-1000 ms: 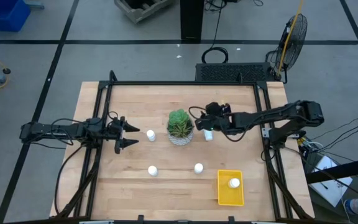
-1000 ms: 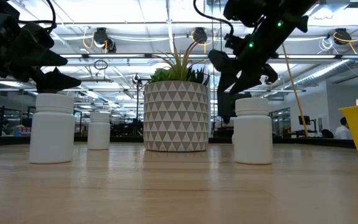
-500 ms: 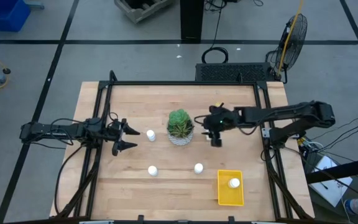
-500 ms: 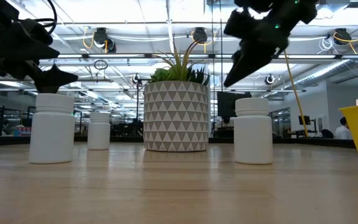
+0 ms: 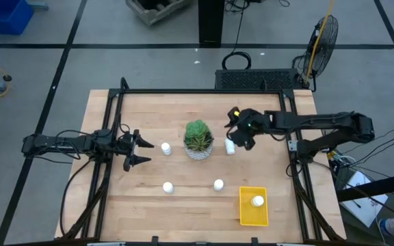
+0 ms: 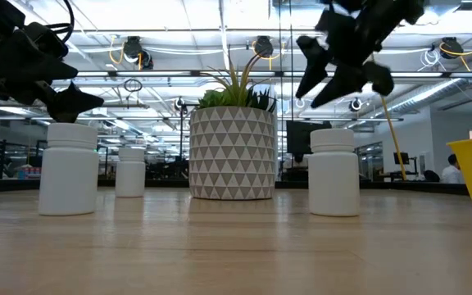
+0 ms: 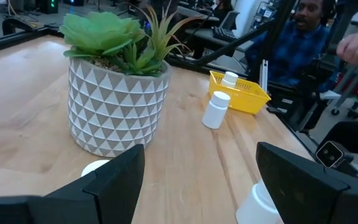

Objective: Pick and place pill bottles into a basket
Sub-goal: Put the white pill bottle into the bin

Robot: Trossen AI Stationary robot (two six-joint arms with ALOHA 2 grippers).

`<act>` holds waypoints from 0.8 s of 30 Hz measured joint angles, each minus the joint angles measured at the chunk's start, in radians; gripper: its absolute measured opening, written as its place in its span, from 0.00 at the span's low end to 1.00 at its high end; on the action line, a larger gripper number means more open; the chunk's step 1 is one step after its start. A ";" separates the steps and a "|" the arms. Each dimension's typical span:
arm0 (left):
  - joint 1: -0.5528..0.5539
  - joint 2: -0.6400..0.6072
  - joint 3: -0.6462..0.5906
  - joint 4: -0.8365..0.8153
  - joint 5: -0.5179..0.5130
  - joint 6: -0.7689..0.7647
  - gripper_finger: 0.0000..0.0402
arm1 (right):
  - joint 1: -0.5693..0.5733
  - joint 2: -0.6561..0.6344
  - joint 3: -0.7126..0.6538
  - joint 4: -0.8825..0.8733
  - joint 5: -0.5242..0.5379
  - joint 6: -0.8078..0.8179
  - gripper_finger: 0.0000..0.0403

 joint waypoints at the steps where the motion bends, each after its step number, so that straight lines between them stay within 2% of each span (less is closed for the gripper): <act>1: 0.000 0.000 0.000 0.000 -0.002 0.001 0.77 | -0.016 0.002 0.000 -0.019 0.003 -0.022 0.43; 3: 0.000 0.000 0.000 -0.001 -0.008 0.000 0.77 | -0.043 0.001 0.000 -0.062 0.025 -0.086 0.43; 7: 0.000 0.000 0.000 -0.001 -0.009 -0.005 0.77 | -0.053 0.001 -0.001 -0.115 0.182 -0.262 0.43; 10: 0.000 0.000 0.000 -0.001 -0.012 -0.005 0.77 | -0.051 0.001 -0.001 -0.114 0.232 -0.339 0.43; 16: 0.000 0.000 0.000 -0.003 -0.026 0.037 0.77 | -0.033 0.001 -0.001 -0.132 0.226 -0.353 0.43; 21: 0.000 0.000 0.000 -0.003 -0.026 0.060 0.77 | -0.032 0.001 -0.001 -0.175 0.122 -0.358 0.43; 24: 0.000 0.000 0.000 -0.003 -0.026 0.060 0.77 | -0.035 0.001 -0.001 -0.203 0.097 -0.381 0.43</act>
